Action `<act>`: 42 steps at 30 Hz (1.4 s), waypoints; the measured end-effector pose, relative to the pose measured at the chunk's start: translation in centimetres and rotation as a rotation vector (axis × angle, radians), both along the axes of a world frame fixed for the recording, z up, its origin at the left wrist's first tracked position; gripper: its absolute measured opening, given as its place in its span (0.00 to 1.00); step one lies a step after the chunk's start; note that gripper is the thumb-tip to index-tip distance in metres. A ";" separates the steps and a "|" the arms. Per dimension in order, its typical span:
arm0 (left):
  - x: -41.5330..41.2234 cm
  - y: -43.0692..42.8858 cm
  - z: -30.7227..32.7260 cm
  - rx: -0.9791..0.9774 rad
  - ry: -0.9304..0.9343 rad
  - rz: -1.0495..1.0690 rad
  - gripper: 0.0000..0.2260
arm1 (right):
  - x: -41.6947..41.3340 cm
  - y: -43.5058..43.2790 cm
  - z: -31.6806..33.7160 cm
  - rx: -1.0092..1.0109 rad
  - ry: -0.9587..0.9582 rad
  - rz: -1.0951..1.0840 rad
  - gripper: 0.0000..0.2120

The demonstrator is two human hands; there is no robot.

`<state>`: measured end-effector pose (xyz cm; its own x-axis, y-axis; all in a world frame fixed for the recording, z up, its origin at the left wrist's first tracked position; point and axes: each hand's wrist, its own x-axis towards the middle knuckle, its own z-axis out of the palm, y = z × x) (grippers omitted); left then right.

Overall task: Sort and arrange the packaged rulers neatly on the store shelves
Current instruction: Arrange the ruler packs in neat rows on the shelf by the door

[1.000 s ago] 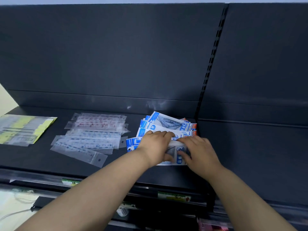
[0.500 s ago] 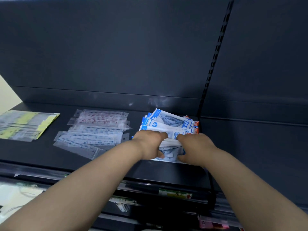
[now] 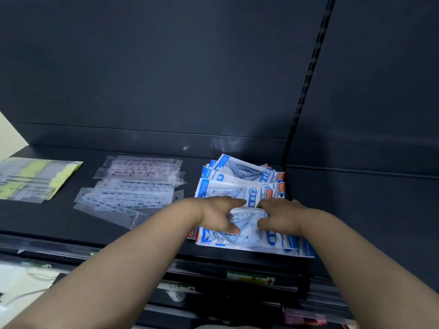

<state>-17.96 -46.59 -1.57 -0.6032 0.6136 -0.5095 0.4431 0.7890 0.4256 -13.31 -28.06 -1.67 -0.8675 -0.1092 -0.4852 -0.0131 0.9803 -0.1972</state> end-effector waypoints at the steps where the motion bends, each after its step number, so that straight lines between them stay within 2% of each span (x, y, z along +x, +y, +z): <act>1: 0.3 0.0 -0.2 0.016 0.009 -0.001 0.37 | 0.3 0.2 -0.1 0.004 0.023 -0.002 0.18; 6: 0.5 0.4 -0.6 0.020 0.066 -0.047 0.36 | 1.6 0.5 0.6 0.090 0.123 0.046 0.25; 10: 1.1 0.4 0.5 -0.035 0.246 -0.181 0.35 | 3.6 -0.3 -0.1 0.032 0.588 0.062 0.32; 11: 1.7 0.4 0.6 -0.039 0.276 -0.210 0.35 | 4.3 -0.7 -0.8 0.019 0.637 0.092 0.32; 15: 4.3 -0.3 -1.8 -0.091 0.344 -0.291 0.41 | 6.4 -0.9 -4.9 -0.016 0.569 0.222 0.39; 21: 3.5 -0.5 -2.9 -0.055 0.339 -0.258 0.42 | 4.7 0.0 -4.6 0.078 0.559 0.264 0.41; 28: 1.8 0.2 -3.0 -0.063 0.505 -0.283 0.39 | 3.2 0.0 -4.6 0.085 0.578 0.186 0.41; 32: 2.1 -0.3 -3.6 0.014 0.577 -0.281 0.41 | 3.4 0.3 -5.0 0.050 0.557 0.223 0.42; 34: 2.8 -0.6 -3.4 0.052 0.569 -0.266 0.41 | 3.9 0.4 -5.0 0.024 0.563 0.234 0.39; 37: 3.4 -1.2 -3.7 0.058 0.570 -0.262 0.37 | 5.0 0.7 -5.0 -0.029 0.590 0.190 0.34; 42: 4.0 -2.0 -5.4 0.156 0.623 -0.257 0.27 | 5.9 1.0 -5.1 -0.081 0.556 0.200 0.41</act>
<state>-13.93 -48.63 -6.98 -0.5806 0.8141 -0.0095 0.8064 0.5766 0.1312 -7.45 -27.10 -6.73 -0.9478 -0.3144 0.0530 -0.3187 0.9303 -0.1815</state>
